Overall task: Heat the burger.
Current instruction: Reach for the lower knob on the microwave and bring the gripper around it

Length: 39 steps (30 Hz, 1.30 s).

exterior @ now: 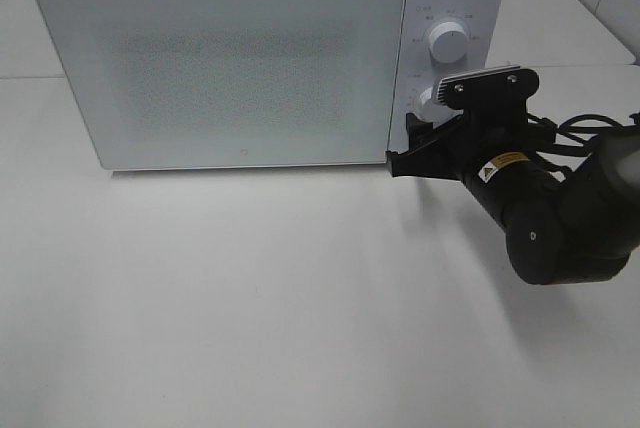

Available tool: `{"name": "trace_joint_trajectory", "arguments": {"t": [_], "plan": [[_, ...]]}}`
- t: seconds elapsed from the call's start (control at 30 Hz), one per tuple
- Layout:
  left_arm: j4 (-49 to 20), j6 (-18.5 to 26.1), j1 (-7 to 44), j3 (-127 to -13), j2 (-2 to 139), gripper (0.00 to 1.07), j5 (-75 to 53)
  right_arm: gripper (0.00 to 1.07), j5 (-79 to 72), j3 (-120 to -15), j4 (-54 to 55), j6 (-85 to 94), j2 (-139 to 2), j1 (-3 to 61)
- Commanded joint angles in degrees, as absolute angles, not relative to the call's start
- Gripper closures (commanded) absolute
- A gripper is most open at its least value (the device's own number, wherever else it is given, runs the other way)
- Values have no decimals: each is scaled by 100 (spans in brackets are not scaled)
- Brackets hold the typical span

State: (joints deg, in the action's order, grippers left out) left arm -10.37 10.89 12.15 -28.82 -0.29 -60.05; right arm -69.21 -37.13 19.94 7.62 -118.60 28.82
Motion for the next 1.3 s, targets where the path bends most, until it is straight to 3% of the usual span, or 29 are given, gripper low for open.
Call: {"name": "trace_joint_trajectory", "arguments": {"t": [0.03,1.3], "plan": [[-1071,1066,1215,-2865,-120,106,-5947,43,-8050,-3736,1908,739,-11780,2859],[-1071,1066,1215,-2865,-120,106,-5947,47,-7781,-3959,1902,911,-11780,2859]]}}
